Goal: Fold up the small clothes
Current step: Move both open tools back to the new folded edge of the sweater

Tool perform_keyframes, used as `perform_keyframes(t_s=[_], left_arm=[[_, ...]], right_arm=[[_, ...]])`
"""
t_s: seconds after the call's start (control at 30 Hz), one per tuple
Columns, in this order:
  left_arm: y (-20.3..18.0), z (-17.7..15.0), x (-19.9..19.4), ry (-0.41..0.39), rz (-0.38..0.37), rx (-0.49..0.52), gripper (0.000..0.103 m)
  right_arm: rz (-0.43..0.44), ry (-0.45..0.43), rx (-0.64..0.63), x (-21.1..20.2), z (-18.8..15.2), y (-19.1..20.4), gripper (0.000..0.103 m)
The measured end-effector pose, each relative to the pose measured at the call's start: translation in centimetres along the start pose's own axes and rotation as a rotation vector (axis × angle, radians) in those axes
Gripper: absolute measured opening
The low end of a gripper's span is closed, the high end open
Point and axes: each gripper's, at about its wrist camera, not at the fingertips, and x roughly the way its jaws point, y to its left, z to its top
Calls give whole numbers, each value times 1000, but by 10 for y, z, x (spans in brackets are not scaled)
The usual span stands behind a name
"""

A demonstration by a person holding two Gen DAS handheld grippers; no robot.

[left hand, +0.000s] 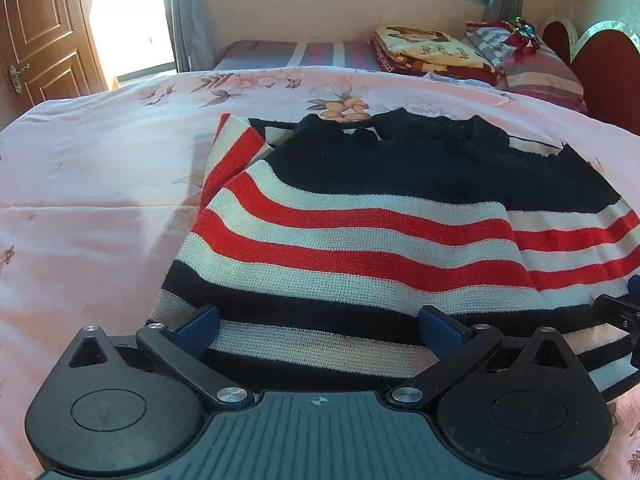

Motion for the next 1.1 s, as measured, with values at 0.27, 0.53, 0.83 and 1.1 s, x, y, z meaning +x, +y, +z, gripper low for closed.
perform_keyframes(t_s=[0.27,0.53,0.83,1.1], left_arm=[[3,-4,-2,-24,-18,8,103],[5,-5,-4,-29,-24,3,103],[11,2,-9,14,-55,-16,103],[33,-4,-33,-5,-97,-109,103]], right_arm=[[-15,14,4,2,3,2,62],[-30,-40,67,1,-8,0,67],[-3,-74,19,-17,4,12,91],[30,-115,8,-21,25,28,90]])
